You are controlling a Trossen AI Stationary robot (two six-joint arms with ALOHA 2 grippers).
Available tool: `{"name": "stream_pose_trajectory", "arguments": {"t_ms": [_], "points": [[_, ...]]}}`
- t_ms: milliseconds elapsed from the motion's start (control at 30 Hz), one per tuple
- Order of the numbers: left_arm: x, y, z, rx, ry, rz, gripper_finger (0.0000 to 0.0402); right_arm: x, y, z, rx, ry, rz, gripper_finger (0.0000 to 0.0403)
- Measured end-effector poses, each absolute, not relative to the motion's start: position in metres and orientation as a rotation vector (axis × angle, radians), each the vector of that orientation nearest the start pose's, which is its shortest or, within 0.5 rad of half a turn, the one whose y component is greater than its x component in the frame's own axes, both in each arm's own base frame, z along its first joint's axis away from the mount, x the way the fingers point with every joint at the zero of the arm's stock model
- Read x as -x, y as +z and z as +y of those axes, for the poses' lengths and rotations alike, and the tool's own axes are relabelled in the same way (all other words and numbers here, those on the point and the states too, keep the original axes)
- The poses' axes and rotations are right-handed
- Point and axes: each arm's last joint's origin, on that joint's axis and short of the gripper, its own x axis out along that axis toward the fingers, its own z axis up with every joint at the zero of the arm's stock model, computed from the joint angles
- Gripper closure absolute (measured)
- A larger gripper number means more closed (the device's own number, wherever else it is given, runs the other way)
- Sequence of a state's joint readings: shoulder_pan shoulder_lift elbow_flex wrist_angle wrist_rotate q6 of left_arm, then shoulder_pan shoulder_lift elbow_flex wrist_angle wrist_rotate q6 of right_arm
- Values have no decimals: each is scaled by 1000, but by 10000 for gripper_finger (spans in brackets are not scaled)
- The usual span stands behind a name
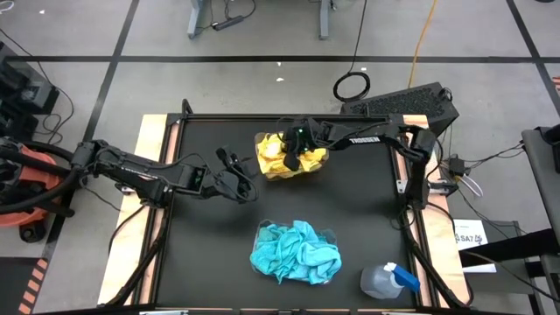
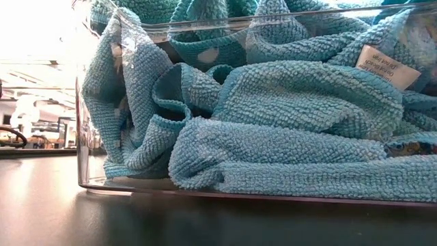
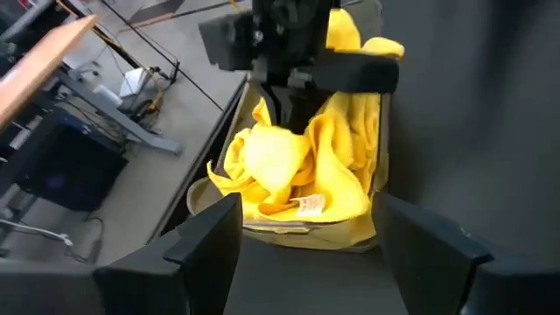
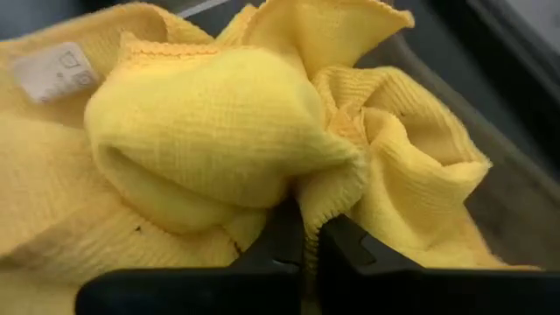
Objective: Sort microfiber towel by color & place in baskets
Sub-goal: Put the yellow towel into the top transparent bin, then return to Home Position
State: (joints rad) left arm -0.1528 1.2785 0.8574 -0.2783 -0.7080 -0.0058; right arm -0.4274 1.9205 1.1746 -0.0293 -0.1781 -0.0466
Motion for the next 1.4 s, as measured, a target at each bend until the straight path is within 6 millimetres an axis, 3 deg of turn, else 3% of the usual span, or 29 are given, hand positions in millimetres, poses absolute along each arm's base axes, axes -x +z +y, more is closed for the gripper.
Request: {"name": "stream_pose_trajectory", "arguments": {"t_ms": [100, 200, 400, 800, 1033, 1400], "points": [[-261, 253, -22, -269, 516, 642, 142, -369, 146, -162, -218, -216, 770, 399], [-260, 252, -23, -271, 504, 653, 142, -370, 142, -163, -241, -222, 777, 393], [-259, 251, -24, -277, 498, 663, 142, -365, 158, -159, -237, -225, 762, 367], [-259, 250, -24, -287, 497, 675, 142, -343, 236, -139, -163, -197, 639, 249], [-252, 258, -23, -310, 497, 660, 142, -319, 280, -120, -126, -171, 590, 189], [-197, 308, -17, -268, 487, 506, 142, -245, 354, -79, -30, -124, 499, 180]]}}
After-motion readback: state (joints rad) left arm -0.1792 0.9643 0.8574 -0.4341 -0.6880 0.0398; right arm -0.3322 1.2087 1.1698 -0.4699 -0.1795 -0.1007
